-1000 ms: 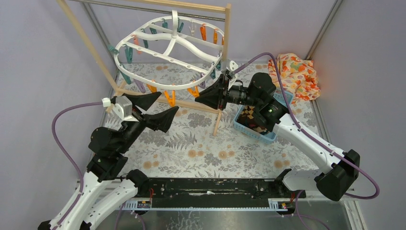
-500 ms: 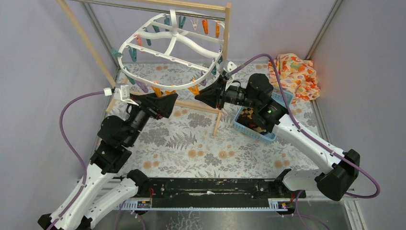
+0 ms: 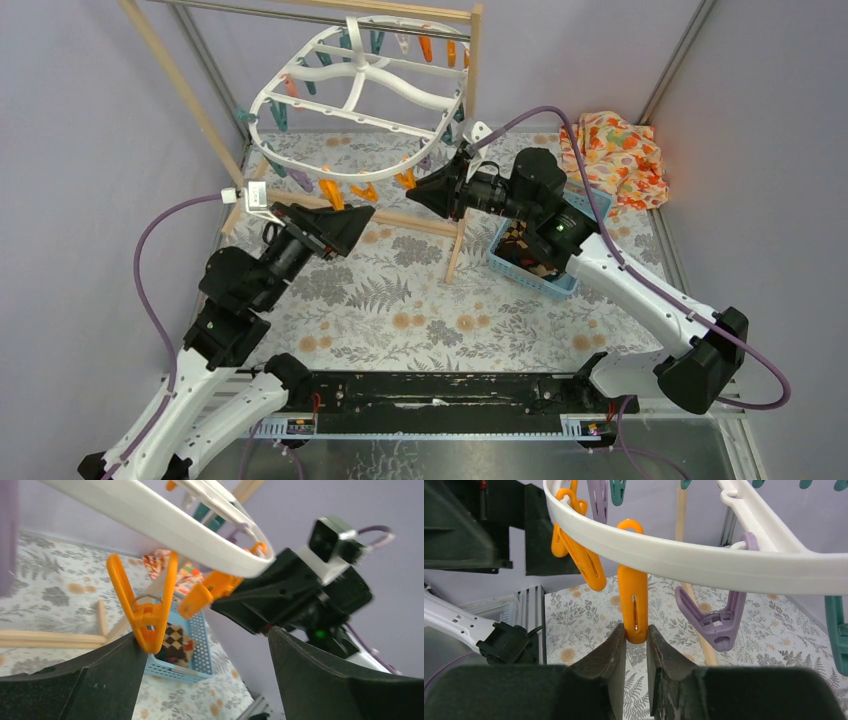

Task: Clip the socks to the hanger
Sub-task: Open the clamp at the hanger.

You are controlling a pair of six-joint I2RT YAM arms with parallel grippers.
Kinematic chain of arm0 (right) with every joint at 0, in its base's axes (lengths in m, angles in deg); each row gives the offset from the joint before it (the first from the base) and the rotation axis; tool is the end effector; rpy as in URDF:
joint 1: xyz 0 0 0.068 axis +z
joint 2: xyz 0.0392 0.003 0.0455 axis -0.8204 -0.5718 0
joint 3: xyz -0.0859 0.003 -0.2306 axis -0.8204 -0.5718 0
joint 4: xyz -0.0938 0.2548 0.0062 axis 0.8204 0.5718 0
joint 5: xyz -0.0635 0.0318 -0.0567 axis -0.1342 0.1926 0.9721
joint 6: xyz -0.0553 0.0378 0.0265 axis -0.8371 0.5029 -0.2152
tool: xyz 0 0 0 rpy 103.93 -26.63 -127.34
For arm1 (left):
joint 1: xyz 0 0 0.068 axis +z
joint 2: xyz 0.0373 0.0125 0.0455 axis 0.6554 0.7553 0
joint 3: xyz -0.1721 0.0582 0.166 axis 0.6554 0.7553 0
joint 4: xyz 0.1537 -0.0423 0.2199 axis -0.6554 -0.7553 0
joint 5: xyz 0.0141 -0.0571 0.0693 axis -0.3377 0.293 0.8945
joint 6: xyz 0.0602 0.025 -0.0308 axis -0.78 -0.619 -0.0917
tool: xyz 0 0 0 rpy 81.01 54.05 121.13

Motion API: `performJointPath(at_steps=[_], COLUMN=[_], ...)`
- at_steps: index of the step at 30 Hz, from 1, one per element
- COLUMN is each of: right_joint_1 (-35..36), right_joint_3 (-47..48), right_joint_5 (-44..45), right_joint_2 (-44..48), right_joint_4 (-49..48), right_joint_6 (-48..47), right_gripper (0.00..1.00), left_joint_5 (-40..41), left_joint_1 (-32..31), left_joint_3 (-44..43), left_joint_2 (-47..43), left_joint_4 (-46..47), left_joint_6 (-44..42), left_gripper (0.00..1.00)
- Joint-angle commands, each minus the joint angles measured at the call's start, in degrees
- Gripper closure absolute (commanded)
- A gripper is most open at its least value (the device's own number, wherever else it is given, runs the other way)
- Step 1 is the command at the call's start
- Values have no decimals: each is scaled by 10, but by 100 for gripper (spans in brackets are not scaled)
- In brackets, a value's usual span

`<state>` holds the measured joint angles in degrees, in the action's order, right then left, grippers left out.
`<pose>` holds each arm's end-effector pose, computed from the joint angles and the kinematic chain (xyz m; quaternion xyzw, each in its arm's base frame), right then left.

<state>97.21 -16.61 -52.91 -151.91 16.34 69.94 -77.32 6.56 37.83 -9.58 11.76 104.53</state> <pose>0.2327 0.2495 0.4065 -0.3978 0.5251 0.4273 0.6193 0.1563 -0.1060 0.3981 -0.0530 0.6401 -0.4746 0.6018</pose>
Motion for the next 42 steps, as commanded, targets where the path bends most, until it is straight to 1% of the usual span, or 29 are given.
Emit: performJointPath(at_steps=[1, 6, 8, 12, 15, 20, 23, 25, 30, 33, 36, 40, 42], right_joint_1=[5, 5, 5, 5, 5, 5, 5, 4, 2, 2, 2, -1, -2], right_joint_3=[41, 52, 53, 54, 53, 53, 56, 56, 55, 52, 47, 47, 46], right_joint_5=[17, 14, 15, 20, 22, 23, 24, 26, 36, 45, 49, 49, 48], right_joint_2=[-12, -20, -19, -19, -21, -22, -21, -17, -12, -12, -14, -17, -14], right_joint_4=[-16, -17, -13, -5, -6, -7, 1, 6, 20, 16, 6, 3, 3], right_joint_6=[-1, 1, -1, -7, -7, -7, -12, -15, -15, -15, -10, -6, -3], right_gripper=[100, 100, 100, 100, 100, 100, 100, 100, 100, 100, 100, 100, 100], left_joint_5=[-80, -110, -107, -107, -75, -3, 39, 63, 149, 188, 268, 406, 469], left_joint_1=[1, -3, -9, -30, -64, -139, -169, -185, -225, -262, -335, -440, -467], left_joint_3=[37, 129, 161, 169, 149, 80, 55, 50, 46, 15, -16, -59, -68], left_joint_2=[-32, -51, -64, -52, -20, 67, 108, 115, 96, 109, 136, 179, 180], left_joint_4=[-4, 19, 33, 49, 51, 51, 51, 50, 21, -17, -24, -31, -34], left_joint_6=[64, 106, 120, 135, 120, 71, 50, 43, 28, -7, -45, -84, -85], left_gripper=[7, 7, 7, 7, 7, 7, 7, 7, 7, 6, 5, 5, 5])
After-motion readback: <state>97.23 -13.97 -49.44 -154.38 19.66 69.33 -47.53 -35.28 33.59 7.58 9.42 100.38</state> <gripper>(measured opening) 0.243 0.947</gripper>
